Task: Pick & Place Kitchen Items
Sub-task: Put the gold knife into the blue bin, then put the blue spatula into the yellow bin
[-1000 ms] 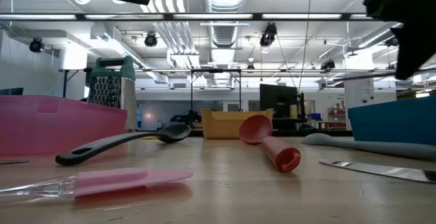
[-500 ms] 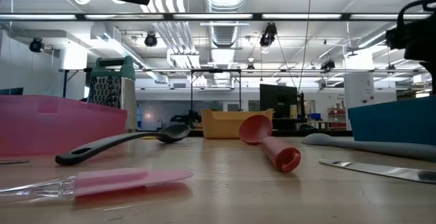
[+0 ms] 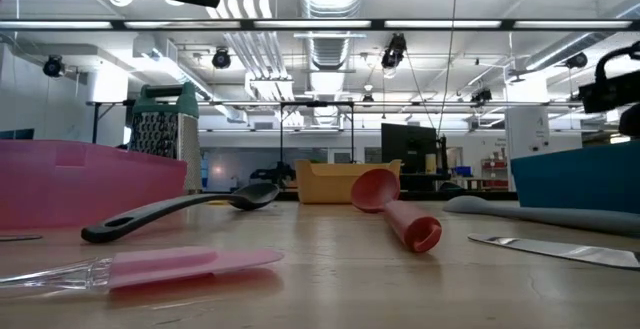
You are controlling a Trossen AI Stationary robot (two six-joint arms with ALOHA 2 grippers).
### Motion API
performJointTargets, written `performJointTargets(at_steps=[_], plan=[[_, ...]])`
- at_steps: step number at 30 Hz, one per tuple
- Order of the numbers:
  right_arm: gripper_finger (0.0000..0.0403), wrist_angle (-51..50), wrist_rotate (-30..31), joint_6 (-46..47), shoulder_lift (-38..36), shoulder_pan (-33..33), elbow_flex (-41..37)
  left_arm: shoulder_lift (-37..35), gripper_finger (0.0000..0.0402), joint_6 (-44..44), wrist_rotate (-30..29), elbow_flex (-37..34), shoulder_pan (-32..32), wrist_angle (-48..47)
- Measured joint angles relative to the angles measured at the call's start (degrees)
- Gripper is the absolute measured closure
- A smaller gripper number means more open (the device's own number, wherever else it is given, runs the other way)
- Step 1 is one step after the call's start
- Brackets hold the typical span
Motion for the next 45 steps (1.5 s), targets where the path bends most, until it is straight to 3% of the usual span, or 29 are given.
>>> performJointTargets(at_steps=[8,17,23,29,34,39,45], plan=[[0.0367,4.28,-0.30,-0.03,-0.27,-0.11,-2.92,0.00,0.0234,-0.50,0.05,0.00,-0.02,-0.02],[0.0254,3.96,0.33,-4.28,-0.33,-0.15,-0.12,0.00,0.0234,-0.57,0.11,0.00,-0.01,-0.06],[0.0212,0.78,1.80,-5.07,-0.33,-0.15,2.28,0.00,0.0234,-0.59,0.14,0.00,0.00,-0.08],[0.0201,-5.48,6.79,-5.00,-0.35,-0.11,6.87,0.00,0.0234,-0.63,0.17,-0.17,0.01,0.05],[0.0215,-7.88,11.85,-7.89,-0.35,-0.11,12.28,0.02,0.0234,-1.10,0.32,-1.42,0.00,-0.05],[0.0233,-7.85,15.82,-13.23,-0.35,-0.11,17.95,0.02,0.0234,-3.35,9.09,-1.15,0.01,-0.01],[0.0254,-7.85,21.28,-20.43,-0.35,-0.11,23.87,0.07,0.0235,-13.16,28.52,1.28,0.00,0.21]])
